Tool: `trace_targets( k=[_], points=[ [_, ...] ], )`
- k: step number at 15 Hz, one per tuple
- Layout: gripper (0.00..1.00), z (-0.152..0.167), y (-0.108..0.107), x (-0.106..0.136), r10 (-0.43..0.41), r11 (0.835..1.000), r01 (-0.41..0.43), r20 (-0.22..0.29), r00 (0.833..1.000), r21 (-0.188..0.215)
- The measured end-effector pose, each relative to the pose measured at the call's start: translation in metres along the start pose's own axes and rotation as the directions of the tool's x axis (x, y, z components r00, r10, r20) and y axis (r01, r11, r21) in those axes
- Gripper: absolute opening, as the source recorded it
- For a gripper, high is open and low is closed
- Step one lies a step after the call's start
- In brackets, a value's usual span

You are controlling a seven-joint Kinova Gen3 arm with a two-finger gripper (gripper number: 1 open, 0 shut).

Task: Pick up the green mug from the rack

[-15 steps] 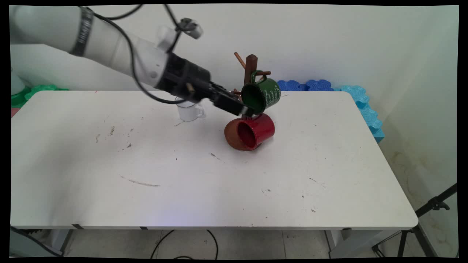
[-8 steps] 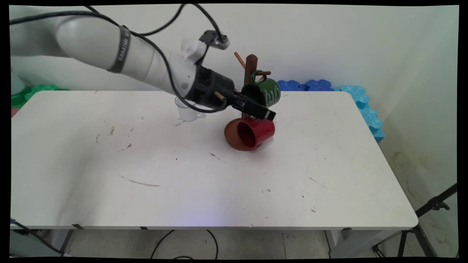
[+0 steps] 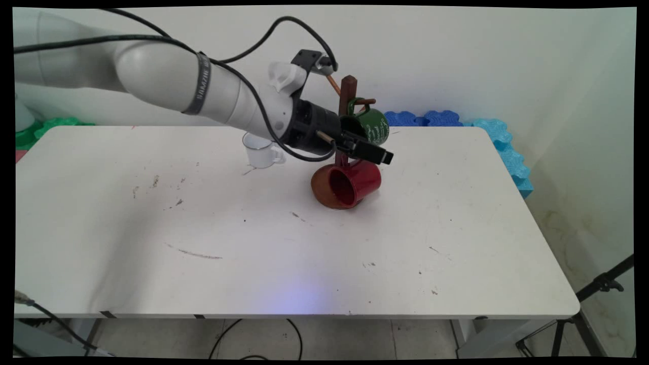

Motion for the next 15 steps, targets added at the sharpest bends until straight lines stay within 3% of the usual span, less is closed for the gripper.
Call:
trace_targets(
  k=[11, 12, 15],
  points=[
    [1.00, 0.021, -0.006, -0.004, -0.005, 0.999, 0.006, -0.047, 0.999, 0.031],
    [0.00, 0.022, -0.006, -0.004, -0.006, 0.999, 0.008, -0.049, 0.999, 0.034],
    [0.00, 0.023, -0.008, -0.008, -0.009, 0.999, 0.011, -0.044, 0.999, 0.042]
  ],
)
